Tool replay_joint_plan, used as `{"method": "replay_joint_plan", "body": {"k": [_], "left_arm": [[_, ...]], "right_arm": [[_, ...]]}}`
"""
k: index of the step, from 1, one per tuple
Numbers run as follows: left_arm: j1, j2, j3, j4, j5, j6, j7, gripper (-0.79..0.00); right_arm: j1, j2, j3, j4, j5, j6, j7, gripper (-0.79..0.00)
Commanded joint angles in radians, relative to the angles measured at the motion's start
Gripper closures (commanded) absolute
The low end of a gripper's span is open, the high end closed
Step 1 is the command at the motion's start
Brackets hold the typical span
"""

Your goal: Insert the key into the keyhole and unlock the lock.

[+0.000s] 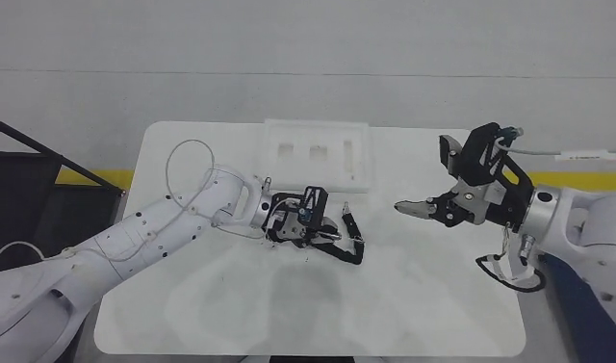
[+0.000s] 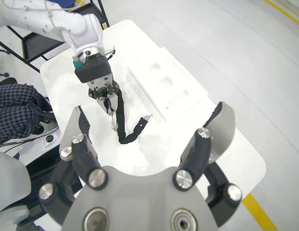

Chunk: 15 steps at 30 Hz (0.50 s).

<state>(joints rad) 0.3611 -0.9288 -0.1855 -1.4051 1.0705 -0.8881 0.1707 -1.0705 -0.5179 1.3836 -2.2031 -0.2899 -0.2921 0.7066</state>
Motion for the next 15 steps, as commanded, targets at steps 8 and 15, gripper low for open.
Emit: {"method": "replay_joint_plan", "body": {"k": [8, 15], "left_arm": [[0.065, -0.031, 0.011, 0.002, 0.166, -0.039, -0.002, 0.0], [0.099, -0.041, -0.003, 0.042, 0.198, -0.103, 0.008, -0.785]], "right_arm": [[-0.102, -0.001, 0.085, -0.027, 0.009, 0.005, -0.023, -0.785], [-0.149, -0.008, 0.105, -0.043, 0.005, 0.007, -0.043, -0.785]]}}
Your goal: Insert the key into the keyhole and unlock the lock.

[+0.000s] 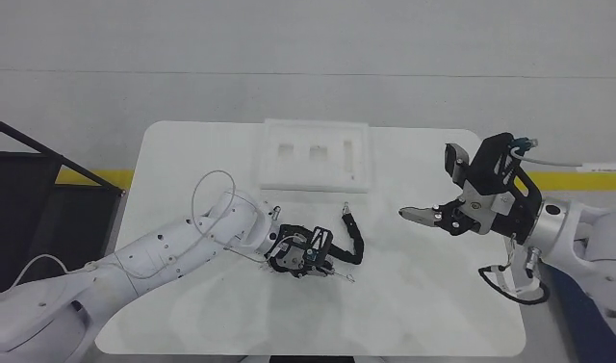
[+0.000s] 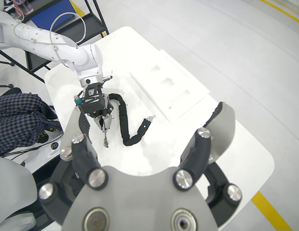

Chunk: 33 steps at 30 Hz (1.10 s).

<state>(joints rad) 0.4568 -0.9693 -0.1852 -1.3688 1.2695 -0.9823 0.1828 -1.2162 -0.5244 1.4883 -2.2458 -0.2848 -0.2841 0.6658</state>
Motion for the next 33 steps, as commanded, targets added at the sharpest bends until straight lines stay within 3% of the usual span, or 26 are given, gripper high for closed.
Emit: {"method": "replay_joint_plan", "body": {"k": [1, 9, 16, 23, 28, 33], "left_arm": [[0.005, -0.002, -0.009, 0.013, -0.005, -0.014, -0.008, -0.785], [-0.004, 0.0, -0.103, 0.028, -0.006, 0.026, 0.071, -0.785], [-0.043, 0.03, -0.25, 0.057, -0.076, -0.011, 0.194, -0.785], [-0.124, 0.055, -0.374, 0.128, -0.071, -0.03, 0.231, -0.785], [-0.189, 0.048, -0.388, 0.209, -0.048, -0.03, 0.288, -0.785], [-0.258, 0.027, -0.35, 0.293, -0.03, -0.03, 0.35, -0.785]], "right_arm": [[-0.006, -0.003, -0.001, -0.002, -0.001, -0.001, -0.005, -0.785], [0.006, -0.02, -0.058, 0.006, 0.015, -0.022, -0.036, -0.785], [0.055, -0.04, -0.133, 0.049, -0.027, -0.05, -0.068, -0.785], [0.177, -0.077, -0.26, 0.147, -0.153, -0.124, -0.162, -0.785], [0.302, -0.119, -0.37, 0.259, -0.176, -0.176, -0.235, -0.785], [0.44, -0.162, -0.462, 0.386, -0.206, -0.24, -0.253, -0.785]]}}
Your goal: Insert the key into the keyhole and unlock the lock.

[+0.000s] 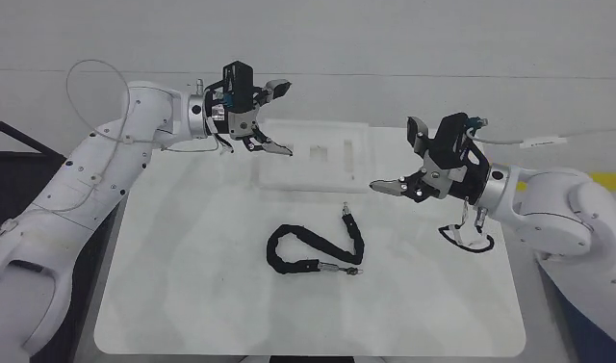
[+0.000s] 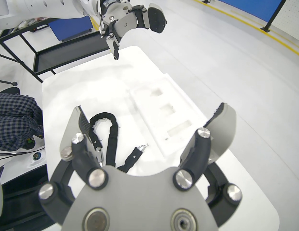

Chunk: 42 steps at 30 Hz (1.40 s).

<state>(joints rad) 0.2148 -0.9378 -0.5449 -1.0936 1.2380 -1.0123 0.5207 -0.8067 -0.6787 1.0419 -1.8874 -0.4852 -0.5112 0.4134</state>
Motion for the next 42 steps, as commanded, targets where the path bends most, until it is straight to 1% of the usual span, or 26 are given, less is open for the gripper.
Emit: {"method": "replay_joint_plan", "body": {"k": [1, 4, 8, 12, 16, 42], "left_arm": [[-0.031, -0.009, 0.021, 0.031, 0.002, 0.0, 0.021, -0.785], [-0.077, -0.019, 0.061, 0.061, -0.02, 0.0, 0.042, -0.785], [-0.139, -0.02, 0.131, 0.079, -0.08, 0.0, 0.035, -0.785], [-0.189, -0.008, 0.201, 0.072, -0.141, 0.0, 0.021, -0.785], [-0.219, 0.01, 0.251, 0.06, -0.192, 0.0, 0.031, -0.785], [-0.219, 0.011, 0.254, 0.057, -0.194, 0.0, 0.034, -0.785]], "right_arm": [[0.055, -0.016, -0.031, 0.052, -0.005, -0.027, -0.004, -0.785], [0.126, -0.037, -0.062, 0.114, 0.002, -0.072, -0.01, -0.785], [0.191, -0.059, -0.087, 0.171, 0.024, -0.114, 0.001, -0.785], [0.222, -0.072, -0.102, 0.202, 0.05, -0.141, 0.017, -0.785], [0.222, -0.072, -0.102, 0.202, 0.05, -0.141, 0.017, -0.785], [0.222, -0.072, -0.102, 0.202, 0.05, -0.141, 0.017, -0.785]]}}
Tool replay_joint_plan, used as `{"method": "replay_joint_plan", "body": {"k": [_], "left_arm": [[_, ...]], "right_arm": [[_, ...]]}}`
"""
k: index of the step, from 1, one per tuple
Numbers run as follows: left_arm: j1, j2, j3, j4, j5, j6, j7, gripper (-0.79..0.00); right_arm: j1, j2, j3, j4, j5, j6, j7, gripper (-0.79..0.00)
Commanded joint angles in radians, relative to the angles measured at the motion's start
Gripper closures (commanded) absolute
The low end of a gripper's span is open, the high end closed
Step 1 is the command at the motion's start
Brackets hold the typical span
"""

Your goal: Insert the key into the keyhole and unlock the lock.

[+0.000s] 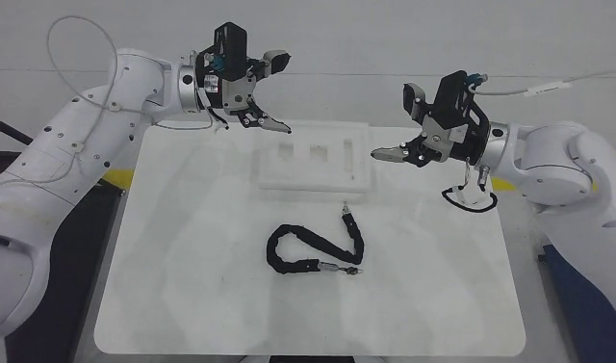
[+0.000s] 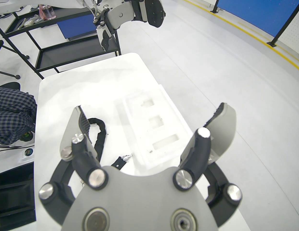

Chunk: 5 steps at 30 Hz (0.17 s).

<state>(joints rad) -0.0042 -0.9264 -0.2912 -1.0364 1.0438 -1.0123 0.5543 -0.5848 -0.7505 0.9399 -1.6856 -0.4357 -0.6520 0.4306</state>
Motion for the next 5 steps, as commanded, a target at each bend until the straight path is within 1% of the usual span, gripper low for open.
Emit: {"method": "replay_joint_plan", "body": {"k": [1, 5], "left_arm": [[0.0, 0.0, 0.0, 0.0, 0.0, 0.0, 0.0, -0.785], [0.0, 0.0, 0.0, 0.0, 0.0, 0.0, 0.0, -0.785]], "right_arm": [[0.0, 0.0, 0.0, 0.0, 0.0, 0.0, 0.0, -0.785], [0.0, 0.0, 0.0, 0.0, 0.0, 0.0, 0.0, -0.785]]}}
